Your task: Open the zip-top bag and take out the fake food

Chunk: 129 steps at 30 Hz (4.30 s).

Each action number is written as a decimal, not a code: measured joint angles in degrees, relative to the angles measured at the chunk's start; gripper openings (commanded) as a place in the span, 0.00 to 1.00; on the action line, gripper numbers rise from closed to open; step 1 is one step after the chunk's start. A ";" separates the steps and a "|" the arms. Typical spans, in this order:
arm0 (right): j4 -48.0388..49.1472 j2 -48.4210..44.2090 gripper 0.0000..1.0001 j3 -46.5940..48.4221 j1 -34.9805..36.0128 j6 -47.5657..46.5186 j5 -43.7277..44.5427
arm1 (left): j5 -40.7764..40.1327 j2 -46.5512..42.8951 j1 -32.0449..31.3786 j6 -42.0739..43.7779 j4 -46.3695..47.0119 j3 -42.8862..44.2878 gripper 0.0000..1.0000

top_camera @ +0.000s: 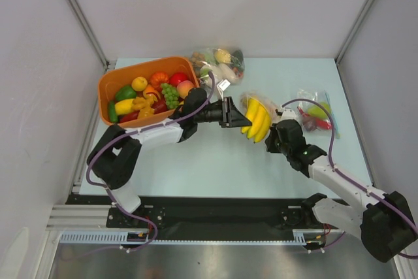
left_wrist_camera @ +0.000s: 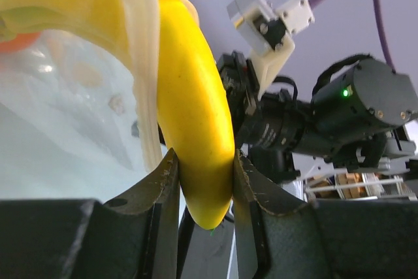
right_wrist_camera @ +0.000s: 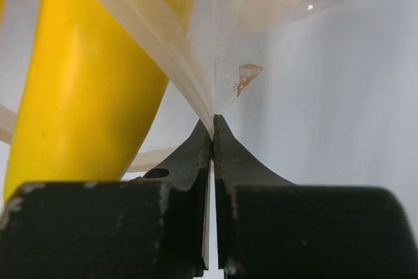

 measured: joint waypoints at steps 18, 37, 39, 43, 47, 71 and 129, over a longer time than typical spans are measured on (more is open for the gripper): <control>-1.40 0.00 0.00 1.88 -9.40 -1.97 -1.14 | 10.25 -15.23 0.00 20.76 -25.03 -2.14 0.01; -1.64 0.00 0.00 2.49 -13.53 -3.39 -4.83 | 17.81 -33.31 4.57 40.26 -45.38 -2.05 0.00; -1.66 0.00 0.00 2.49 -13.75 -3.56 -5.05 | 16.52 -34.71 9.27 39.52 -44.13 -3.13 0.00; -1.70 0.00 0.00 2.49 -14.45 -3.61 -5.40 | 12.59 -37.31 17.77 36.33 -40.87 -4.46 0.00; -1.70 0.00 0.00 2.49 -14.95 -3.61 -6.27 | 4.98 -37.00 22.82 35.78 -42.88 -1.44 0.00; -2.16 -1.81 0.00 2.49 -16.11 -4.04 -9.38 | -23.28 -26.08 47.10 49.86 -65.51 7.65 0.00; -4.20 -5.81 0.00 2.05 -14.84 -3.08 -11.34 | -30.75 -27.06 3.26 38.56 -54.45 12.35 0.77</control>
